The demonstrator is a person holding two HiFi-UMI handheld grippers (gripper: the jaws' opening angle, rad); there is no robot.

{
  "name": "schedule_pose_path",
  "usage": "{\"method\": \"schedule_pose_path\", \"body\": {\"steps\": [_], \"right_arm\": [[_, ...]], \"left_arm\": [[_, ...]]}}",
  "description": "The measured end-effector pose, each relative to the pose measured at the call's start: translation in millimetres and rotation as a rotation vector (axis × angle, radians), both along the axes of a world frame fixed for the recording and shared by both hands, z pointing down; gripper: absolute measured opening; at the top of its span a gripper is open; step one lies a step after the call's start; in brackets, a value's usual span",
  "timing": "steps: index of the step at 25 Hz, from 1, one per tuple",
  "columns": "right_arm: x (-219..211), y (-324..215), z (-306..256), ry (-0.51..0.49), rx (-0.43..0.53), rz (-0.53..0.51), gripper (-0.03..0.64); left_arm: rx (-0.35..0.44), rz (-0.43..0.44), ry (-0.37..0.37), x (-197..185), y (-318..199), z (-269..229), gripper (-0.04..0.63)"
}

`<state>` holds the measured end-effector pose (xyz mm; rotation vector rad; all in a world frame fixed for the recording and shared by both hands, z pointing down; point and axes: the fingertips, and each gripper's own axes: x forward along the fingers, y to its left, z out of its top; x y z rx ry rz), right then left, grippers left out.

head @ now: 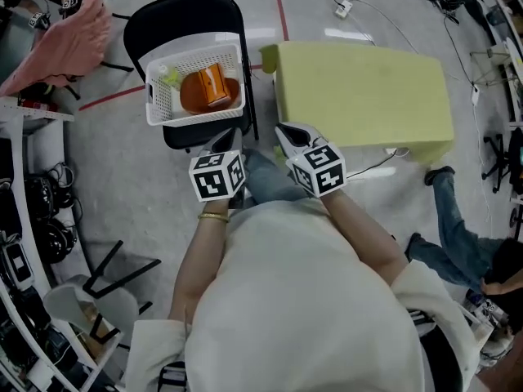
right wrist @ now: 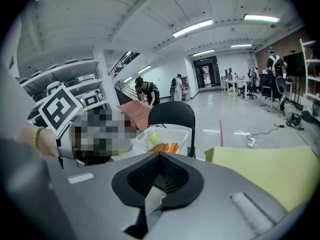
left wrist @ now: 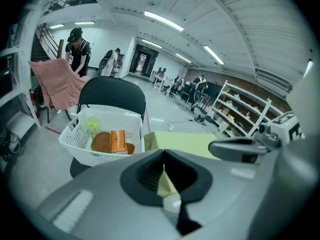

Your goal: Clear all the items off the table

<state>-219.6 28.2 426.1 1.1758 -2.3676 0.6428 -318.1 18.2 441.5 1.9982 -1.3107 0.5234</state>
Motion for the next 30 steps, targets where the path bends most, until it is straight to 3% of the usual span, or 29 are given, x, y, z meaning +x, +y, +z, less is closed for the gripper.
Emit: {"method": "schedule_pose_path", "body": {"steps": [12,21,30], "right_arm": [[71,37,-15,-0.005,0.032,0.206,-0.002],[107,56,-18,0.038,0.035,0.265,-0.002],[123,46,-26,0.035,0.059,0.257,-0.002]], "left_arm": [[-0.005,0.114,0.029,52,26,-3,0.011],[0.003,0.128,0.028,70,30,-13,0.011],[0.005,0.123,0.016,81,29,-15,0.011]]}}
